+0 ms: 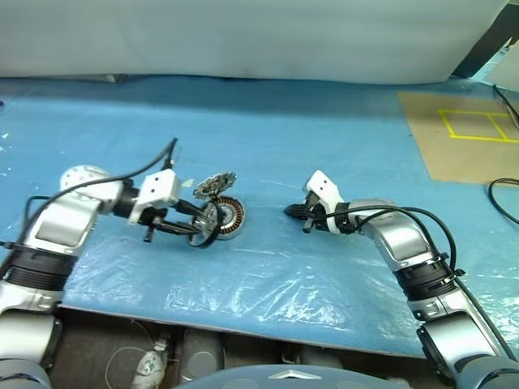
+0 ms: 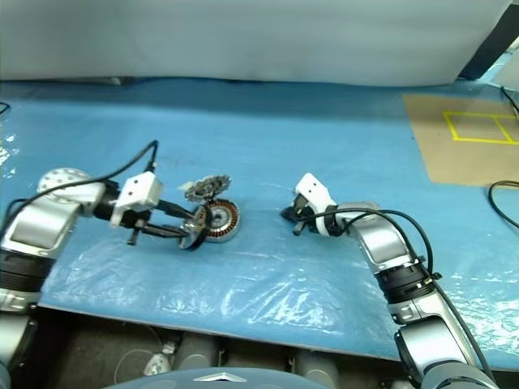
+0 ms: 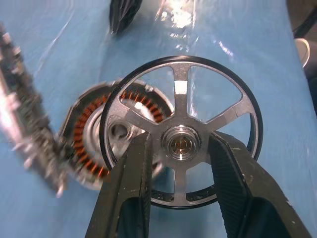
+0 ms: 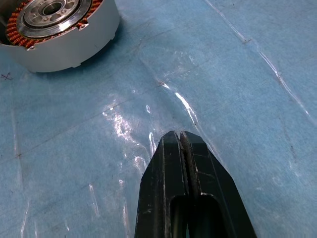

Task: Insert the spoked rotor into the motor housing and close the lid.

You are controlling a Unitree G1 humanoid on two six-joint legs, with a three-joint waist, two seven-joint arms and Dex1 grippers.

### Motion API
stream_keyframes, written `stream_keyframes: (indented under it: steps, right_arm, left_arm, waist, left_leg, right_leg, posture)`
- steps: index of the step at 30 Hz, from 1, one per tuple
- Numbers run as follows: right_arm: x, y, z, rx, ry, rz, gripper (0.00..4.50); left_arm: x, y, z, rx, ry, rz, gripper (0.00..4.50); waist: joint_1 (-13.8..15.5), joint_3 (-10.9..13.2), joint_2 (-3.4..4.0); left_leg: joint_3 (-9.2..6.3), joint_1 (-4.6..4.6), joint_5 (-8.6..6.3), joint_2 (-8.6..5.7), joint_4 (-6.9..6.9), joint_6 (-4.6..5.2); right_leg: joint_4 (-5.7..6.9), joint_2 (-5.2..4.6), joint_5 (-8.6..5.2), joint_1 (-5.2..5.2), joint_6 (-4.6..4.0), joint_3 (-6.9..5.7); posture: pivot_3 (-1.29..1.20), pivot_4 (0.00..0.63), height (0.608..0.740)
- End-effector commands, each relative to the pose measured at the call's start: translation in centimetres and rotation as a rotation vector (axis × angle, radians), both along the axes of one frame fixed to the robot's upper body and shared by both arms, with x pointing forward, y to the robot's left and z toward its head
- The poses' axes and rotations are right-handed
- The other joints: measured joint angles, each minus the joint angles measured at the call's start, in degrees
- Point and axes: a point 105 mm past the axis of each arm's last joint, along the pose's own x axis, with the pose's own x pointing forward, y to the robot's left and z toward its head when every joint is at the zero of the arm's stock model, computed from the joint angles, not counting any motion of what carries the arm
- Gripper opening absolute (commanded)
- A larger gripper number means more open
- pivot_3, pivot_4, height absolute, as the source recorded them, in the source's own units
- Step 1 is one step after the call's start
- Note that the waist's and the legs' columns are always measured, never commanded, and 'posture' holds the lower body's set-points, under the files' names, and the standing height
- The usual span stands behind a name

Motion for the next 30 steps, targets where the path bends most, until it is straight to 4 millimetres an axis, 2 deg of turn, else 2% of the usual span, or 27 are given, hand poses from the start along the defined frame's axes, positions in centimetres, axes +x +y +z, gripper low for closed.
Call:
stream_keyframes:
  steps: [1,5,12,24,30]
  right_arm:
    - [0.0,0.1,1.1,0.004,-0.048,0.013,0.00]
    - [-0.1,-0.1,1.1,0.007,-0.048,0.002,0.00]
    - [-0.3,-0.2,0.9,0.006,-0.046,-0.008,0.00]
    - [-0.5,-0.2,0.6,0.011,-0.039,-0.025,0.00]
    - [-0.7,-0.1,0.4,0.015,-0.033,-0.027,0.00]
  left_arm:
    - [1.1,-0.6,0.5,-0.020,-0.054,0.034,1.37]
    - [3.0,-0.5,-0.2,0.021,-0.142,0.078,1.37]
    - [3.8,-0.5,0.4,0.035,-0.158,0.067,1.37]
    - [3.3,0.3,-1.2,0.185,-0.102,0.019,1.37]
    - [3.9,0.7,-1.6,0.259,-0.126,0.025,1.37]
  waist:
    - [-0.2,0.0,0.00]
    - [-0.1,0.0,0.00]
    - [0.0,0.0,0.00]
    - [-0.1,0.0,0.00]
    - [-0.1,0.0,0.01]
  left_leg:
    - [0.00,0.01,0.00,0.00,0.00,0.00]
    - [-0.01,0.01,0.00,-0.01,0.05,0.00]
    - [-0.04,-0.01,0.00,-0.01,0.08,0.00]
    - [-0.04,0.09,0.00,0.00,0.08,-0.01]
    - [-0.02,0.18,0.00,0.04,0.07,-0.01]
  right_leg:
    - [0.01,0.03,0.00,0.00,0.00,0.00]
    - [0.01,0.23,0.00,0.00,-0.01,0.03]
    - [0.01,0.21,0.01,0.03,0.00,0.04]
    - [0.03,0.22,0.01,0.08,0.00,0.05]
    - [0.03,0.22,0.01,0.16,0.00,0.08]
  posture:
    - [0.00,0.150,0.740]
    - [0.00,0.150,0.740]
    - [0.00,0.150,0.740]
    - [0.00,0.150,0.740]
    - [0.00,0.150,0.740]
